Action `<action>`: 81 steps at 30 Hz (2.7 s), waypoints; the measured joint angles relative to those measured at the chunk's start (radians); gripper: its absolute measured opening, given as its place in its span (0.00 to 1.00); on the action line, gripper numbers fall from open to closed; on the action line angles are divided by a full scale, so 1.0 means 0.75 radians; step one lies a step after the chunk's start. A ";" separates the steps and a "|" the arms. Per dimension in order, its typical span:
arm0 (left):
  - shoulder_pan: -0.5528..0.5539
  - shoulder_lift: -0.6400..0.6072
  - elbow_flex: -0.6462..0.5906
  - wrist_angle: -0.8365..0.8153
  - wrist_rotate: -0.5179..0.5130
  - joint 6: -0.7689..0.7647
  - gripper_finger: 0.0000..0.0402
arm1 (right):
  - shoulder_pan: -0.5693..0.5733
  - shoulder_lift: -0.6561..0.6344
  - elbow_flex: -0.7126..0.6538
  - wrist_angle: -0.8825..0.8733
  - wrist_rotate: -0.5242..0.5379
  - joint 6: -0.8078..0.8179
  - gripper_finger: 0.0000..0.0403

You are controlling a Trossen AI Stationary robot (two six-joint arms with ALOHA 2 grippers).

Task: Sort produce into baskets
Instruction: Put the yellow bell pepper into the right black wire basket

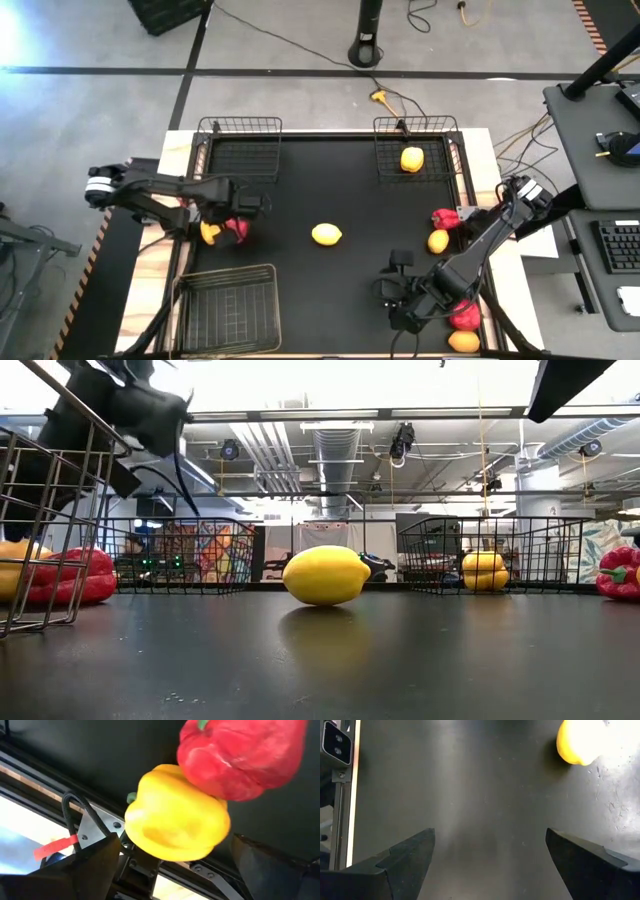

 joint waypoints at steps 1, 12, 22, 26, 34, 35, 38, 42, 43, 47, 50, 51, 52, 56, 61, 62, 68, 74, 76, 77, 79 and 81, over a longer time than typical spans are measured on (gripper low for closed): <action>0.014 0.008 -0.005 0.004 0.002 0.010 0.89 | 0.001 0.000 0.000 0.000 -0.001 0.000 0.93; 0.052 0.111 0.000 0.009 0.063 0.109 0.87 | 0.003 -0.001 -0.001 0.000 -0.002 0.001 0.93; 0.051 0.311 0.003 -0.010 0.072 0.214 0.87 | 0.016 -0.001 -0.001 0.027 -0.002 0.053 0.93; 0.051 0.396 0.003 -0.020 0.073 0.254 0.87 | 0.027 -0.001 -0.001 0.025 -0.002 0.077 0.93; 0.050 0.517 0.004 0.000 0.043 0.235 0.92 | 0.038 -0.001 -0.001 0.024 -0.002 0.117 0.93; 0.049 0.526 0.004 0.000 0.032 0.228 0.93 | 0.041 -0.001 -0.001 0.025 -0.002 0.118 0.93; 0.050 0.547 0.004 0.003 0.024 0.217 0.95 | 0.047 0.000 -0.001 0.025 -0.002 0.130 0.93; 0.049 0.571 0.004 0.006 0.019 0.181 0.96 | 0.053 0.000 -0.002 0.024 -0.002 0.141 0.93; 0.049 0.575 0.004 0.007 0.018 0.180 0.96 | 0.054 0.000 -0.002 0.024 -0.002 0.141 0.93; 0.049 0.580 0.009 0.006 0.018 0.177 0.94 | 0.057 0.000 -0.002 0.024 -0.002 0.155 0.93; 0.035 0.566 0.021 0.001 0.021 0.169 0.90 | 0.061 0.000 -0.002 0.024 -0.002 0.154 0.93; 0.028 0.561 0.025 0.000 0.021 0.166 0.89 | 0.061 0.000 -0.002 0.024 -0.002 0.153 0.93; 0.021 0.555 0.031 0.001 0.021 0.162 0.88 | 0.061 0.000 -0.002 0.023 -0.002 0.152 0.93; -0.019 0.548 0.036 -0.003 0.019 0.148 0.83 | 0.061 0.001 -0.002 0.023 -0.001 0.151 0.93; -0.080 0.547 0.040 -0.011 0.033 0.108 0.82 | 0.062 0.001 -0.002 0.023 -0.002 0.150 0.93; -0.096 0.547 0.047 -0.015 0.040 0.099 0.82 | 0.062 0.001 -0.002 0.023 -0.002 0.150 0.93; -0.222 0.550 0.163 0.023 0.051 0.084 0.82 | 0.061 0.001 -0.002 0.021 -0.001 0.137 0.93; -0.308 0.585 0.396 0.129 -0.064 0.089 0.82 | 0.061 0.001 -0.002 0.023 -0.001 0.137 0.93; -0.313 0.601 0.482 0.209 -0.104 0.093 0.82 | 0.061 0.001 -0.002 0.023 -0.001 0.137 0.93; -0.312 0.609 0.522 0.264 -0.117 0.101 0.82 | 0.061 0.001 -0.002 0.023 -0.001 0.137 0.93; -0.312 0.634 0.601 0.372 -0.140 0.129 0.82 | 0.061 0.001 -0.002 0.023 -0.001 0.137 0.93; -0.312 0.681 0.674 0.453 -0.190 0.179 0.81 | 0.061 0.001 -0.002 0.024 -0.001 0.129 0.93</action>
